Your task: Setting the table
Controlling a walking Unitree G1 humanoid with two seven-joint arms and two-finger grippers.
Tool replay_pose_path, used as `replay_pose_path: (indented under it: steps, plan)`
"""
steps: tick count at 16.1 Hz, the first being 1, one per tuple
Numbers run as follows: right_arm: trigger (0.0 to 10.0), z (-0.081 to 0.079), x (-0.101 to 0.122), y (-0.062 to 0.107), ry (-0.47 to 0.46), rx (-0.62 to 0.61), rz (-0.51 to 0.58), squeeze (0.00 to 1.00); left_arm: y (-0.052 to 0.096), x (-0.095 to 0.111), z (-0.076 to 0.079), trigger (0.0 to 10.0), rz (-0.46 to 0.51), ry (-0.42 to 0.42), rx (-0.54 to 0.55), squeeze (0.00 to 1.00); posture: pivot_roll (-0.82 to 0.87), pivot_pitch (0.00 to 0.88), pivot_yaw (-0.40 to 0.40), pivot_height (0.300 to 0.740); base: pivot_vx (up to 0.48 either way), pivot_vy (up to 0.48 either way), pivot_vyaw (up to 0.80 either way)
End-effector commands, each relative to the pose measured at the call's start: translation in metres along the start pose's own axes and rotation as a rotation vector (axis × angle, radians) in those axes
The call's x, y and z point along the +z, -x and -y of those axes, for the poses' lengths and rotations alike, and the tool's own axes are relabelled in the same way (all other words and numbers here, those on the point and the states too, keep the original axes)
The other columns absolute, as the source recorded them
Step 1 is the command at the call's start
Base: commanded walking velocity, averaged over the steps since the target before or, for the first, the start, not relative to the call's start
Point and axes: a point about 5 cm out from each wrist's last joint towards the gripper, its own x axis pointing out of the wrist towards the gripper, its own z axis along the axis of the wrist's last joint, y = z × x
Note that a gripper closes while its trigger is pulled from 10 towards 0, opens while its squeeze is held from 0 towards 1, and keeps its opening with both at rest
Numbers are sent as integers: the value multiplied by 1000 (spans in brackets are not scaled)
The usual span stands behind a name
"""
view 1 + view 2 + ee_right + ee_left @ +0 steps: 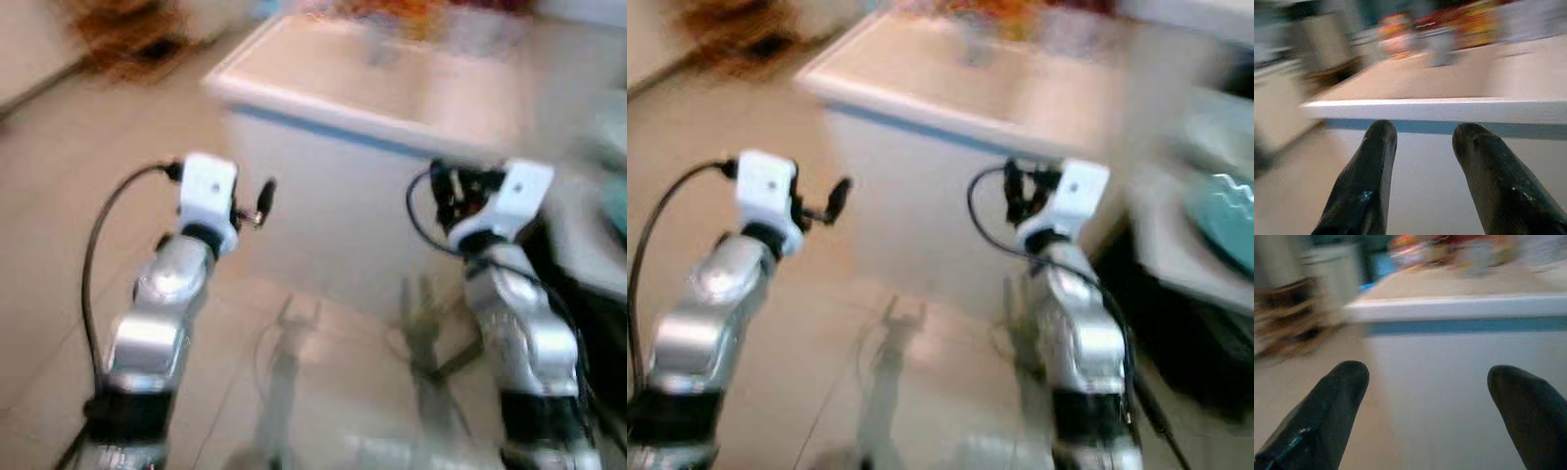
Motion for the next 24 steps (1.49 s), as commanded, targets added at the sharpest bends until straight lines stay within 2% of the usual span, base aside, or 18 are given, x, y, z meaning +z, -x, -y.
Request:
replay_pose_path:
  steps: [1, 3, 5, 7, 12, 15, 19, 20, 21, 22, 24]
  plan:
    - [10000, 4, 3, 2, 25, 4, 11, 0, -3, 8, 5, 10000, 30, 5, -14, 0, 161, 3, -55, 740, 480, 0, 800]
    - [10000, 2, 3, 1, 45, 17, 15, 0, -2, 6, 2, 10000, 23, 1, -5, 0, 165, 0, -58, 740, 480, 0, 800]
    - [10000, 2, 4, 0, 4, 9, 28, 0, -2, 6, 1, 10000, 21, -4, -4, 0, 166, 0, -58, 740, 480, 0, 0]
    - [10000, 1, 4, -1, 22, 14, 29, 0, -2, 7, 0, 10000, 27, -13, -13, 0, 166, 0, -57, 740, 480, 0, 0]
    - [10000, 5, 12, 1, 76, -9, 57, 0, -3, 8, 4, 10000, 37, -18, -39, 0, 164, 0, -53, 740, 480, 0, -800]
    - [10000, 12, 19, 5, 104, -68, 69, 0, -2, 8, 6, 10000, 39, -22, -59, 0, 159, 0, -46, 740, 480, 0, -800]
    - [10000, 25, 14, 16, 151, -178, 30, 0, -2, 8, 14, 10000, 42, -40, -111, 0, 160, 0, -36, 740, 480, 0, -600]
    - [10000, 27, 13, 16, 121, -189, 22, 0, -2, 10, 15, 10000, 51, -48, -127, 0, 167, 0, -36, 740, 356, 0, 0]
    - [10000, 29, 12, 16, 118, -198, 13, 1000, -1, 12, 16, 10000, 56, -47, -145, 0, 171, 0, -36, 740, 0, 0, 0]
    - [10000, 30, 10, 17, 127, -205, -24, 1000, 1, 13, 17, 10000, 60, -84, -175, 0, 178, 0, -37, 740, 0, 0, 0]
    - [10000, 30, 8, 13, 141, -195, -44, 1000, 3, 14, 17, 10000, 65, -89, -193, 0, 184, 0, -38, 740, 0, 0, 0]
